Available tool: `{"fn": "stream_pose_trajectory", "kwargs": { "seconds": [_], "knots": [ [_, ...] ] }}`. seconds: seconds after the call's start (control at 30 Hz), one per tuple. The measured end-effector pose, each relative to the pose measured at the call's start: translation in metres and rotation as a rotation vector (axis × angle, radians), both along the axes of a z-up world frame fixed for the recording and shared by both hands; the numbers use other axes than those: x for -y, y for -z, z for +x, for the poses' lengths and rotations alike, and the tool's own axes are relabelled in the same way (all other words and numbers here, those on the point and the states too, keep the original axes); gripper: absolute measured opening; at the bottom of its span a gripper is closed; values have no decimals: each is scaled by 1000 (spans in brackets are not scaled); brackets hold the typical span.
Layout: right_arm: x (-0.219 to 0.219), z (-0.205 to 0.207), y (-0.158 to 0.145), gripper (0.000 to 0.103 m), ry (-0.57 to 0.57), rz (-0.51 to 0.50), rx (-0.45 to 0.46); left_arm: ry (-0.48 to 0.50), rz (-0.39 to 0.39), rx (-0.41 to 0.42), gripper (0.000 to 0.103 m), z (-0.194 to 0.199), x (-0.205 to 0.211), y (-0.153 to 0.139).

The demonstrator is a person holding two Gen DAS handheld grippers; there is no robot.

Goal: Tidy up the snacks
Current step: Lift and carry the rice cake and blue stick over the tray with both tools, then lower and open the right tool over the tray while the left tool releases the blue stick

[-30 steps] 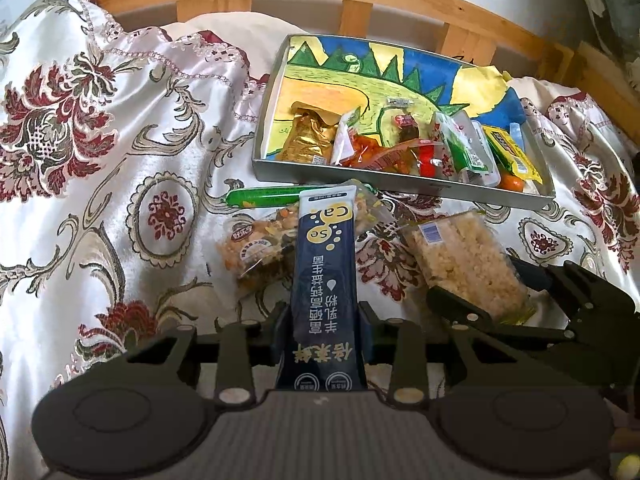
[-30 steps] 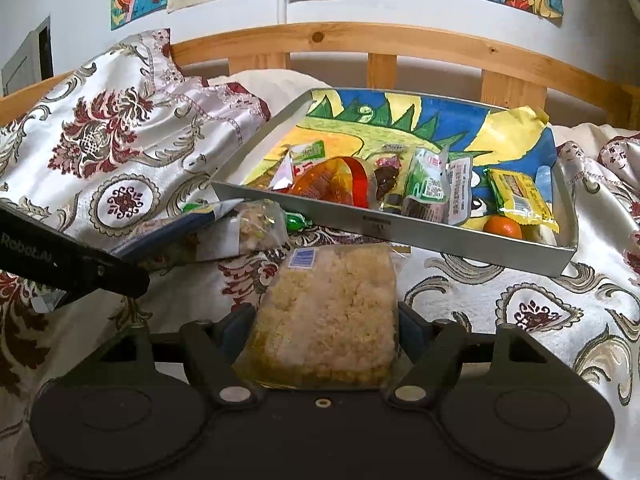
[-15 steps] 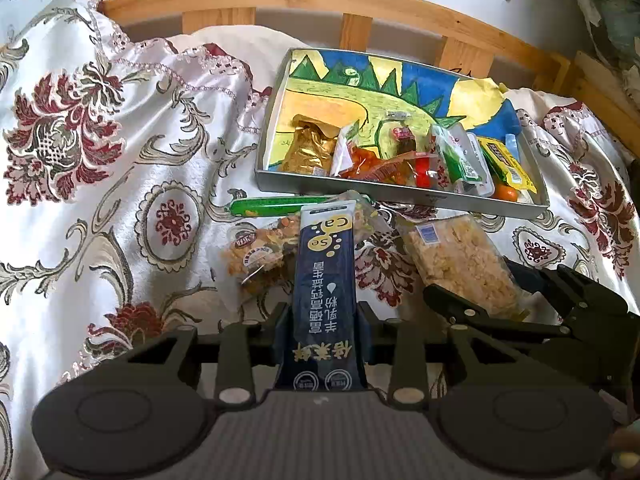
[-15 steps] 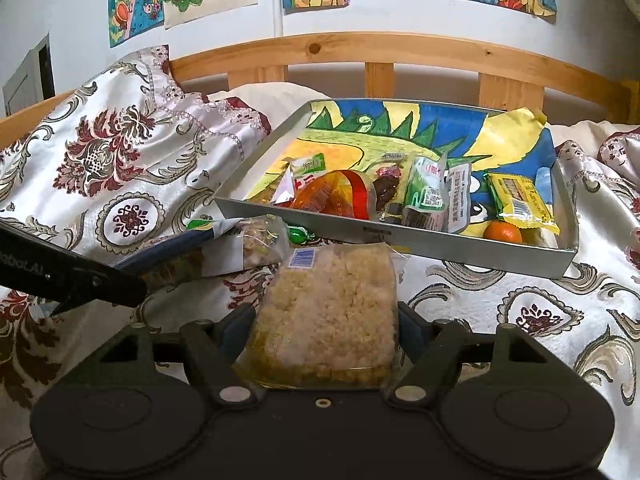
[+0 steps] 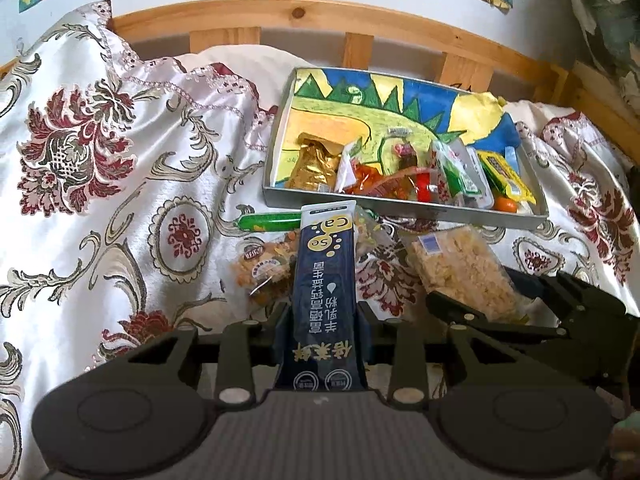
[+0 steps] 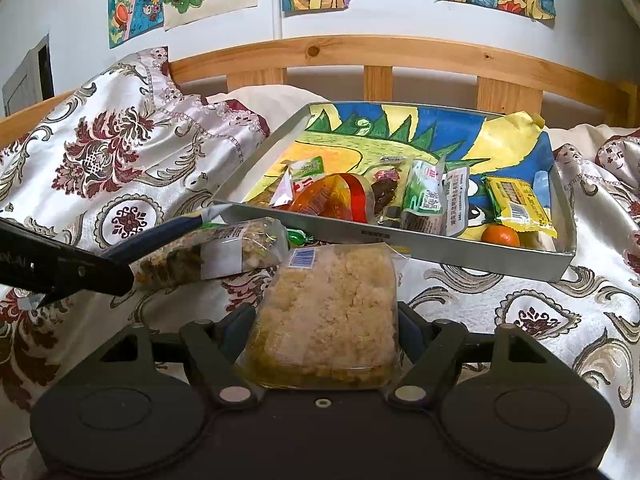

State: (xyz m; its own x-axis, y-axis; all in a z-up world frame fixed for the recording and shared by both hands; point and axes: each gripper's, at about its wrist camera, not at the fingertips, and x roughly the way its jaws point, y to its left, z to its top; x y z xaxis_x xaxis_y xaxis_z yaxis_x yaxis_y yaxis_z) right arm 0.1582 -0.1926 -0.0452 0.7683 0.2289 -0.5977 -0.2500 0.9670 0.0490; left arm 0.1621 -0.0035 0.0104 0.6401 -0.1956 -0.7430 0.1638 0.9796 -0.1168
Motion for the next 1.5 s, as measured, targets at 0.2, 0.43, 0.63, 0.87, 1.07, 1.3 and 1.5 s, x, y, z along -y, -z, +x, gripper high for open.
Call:
{"fn": "stream_pose_trajectory", "kwargs": {
  "seconds": [0.2, 0.43, 0.63, 0.87, 1.07, 1.3, 1.5],
  "knots": [
    [3, -2, -9, 75, 4, 29, 17, -11, -8, 33, 38, -1, -3, -6],
    [7, -5, -22, 75, -1, 39, 72, -9, -28, 78, 38, 14, -7, -16],
    [14, 3, -37, 76, 4, 21, 163, 22, -63, 146, 38, 52, -5, -26],
    [8, 64, -41, 76, 3, -4, 232, 84, -51, 233, 38, 112, 7, -30],
    [4, 124, -43, 76, 17, -24, 262, 93, -81, 246, 38, 165, 7, -17],
    [1, 169, -29, 76, 43, -66, 217, 111, -94, 223, 38, 201, 13, 12],
    [-7, 181, -7, 76, 40, -106, 170, 125, -77, 210, 38, 213, 19, 31]
  ]
}}
